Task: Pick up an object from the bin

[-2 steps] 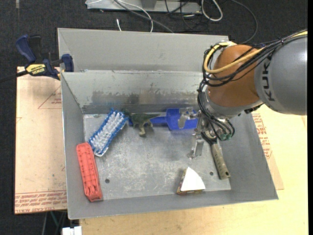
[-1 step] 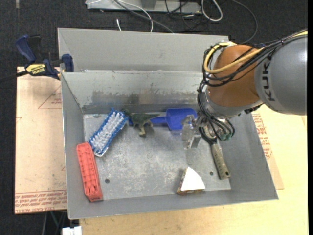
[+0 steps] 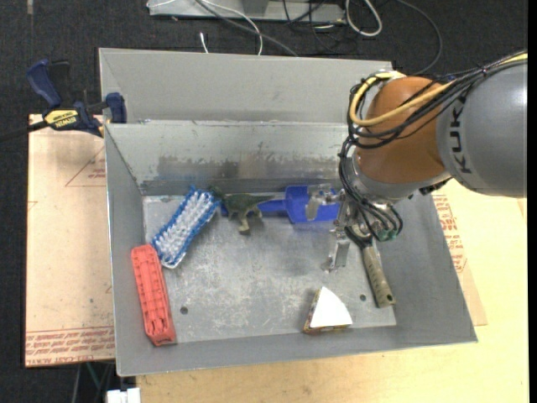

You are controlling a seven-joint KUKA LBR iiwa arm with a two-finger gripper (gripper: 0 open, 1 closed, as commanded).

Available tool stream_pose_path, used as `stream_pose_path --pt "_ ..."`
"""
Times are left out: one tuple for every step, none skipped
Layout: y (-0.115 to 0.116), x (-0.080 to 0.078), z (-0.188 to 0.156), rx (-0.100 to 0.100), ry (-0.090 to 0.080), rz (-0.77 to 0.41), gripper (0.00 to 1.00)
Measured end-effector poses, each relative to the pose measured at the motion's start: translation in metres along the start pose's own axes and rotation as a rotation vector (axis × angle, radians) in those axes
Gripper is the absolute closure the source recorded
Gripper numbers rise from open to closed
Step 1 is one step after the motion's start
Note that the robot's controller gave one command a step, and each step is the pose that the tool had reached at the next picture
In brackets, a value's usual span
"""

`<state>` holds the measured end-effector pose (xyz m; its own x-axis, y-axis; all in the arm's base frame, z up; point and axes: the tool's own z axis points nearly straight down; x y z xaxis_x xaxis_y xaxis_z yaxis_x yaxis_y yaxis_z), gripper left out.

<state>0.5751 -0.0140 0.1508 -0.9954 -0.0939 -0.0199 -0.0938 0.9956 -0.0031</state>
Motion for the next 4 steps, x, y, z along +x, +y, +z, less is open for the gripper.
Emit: stream_pose_path --pt "0.0000 0.0000 0.0000 0.000 0.000 0.000 1.00" --pt "0.0000 0.0000 0.0000 0.000 0.000 0.000 0.00" --pt "0.0001 0.0000 0.0000 0.000 0.000 0.000 1.00" --pt "0.0001 0.0000 0.0000 0.000 0.000 0.000 0.00"
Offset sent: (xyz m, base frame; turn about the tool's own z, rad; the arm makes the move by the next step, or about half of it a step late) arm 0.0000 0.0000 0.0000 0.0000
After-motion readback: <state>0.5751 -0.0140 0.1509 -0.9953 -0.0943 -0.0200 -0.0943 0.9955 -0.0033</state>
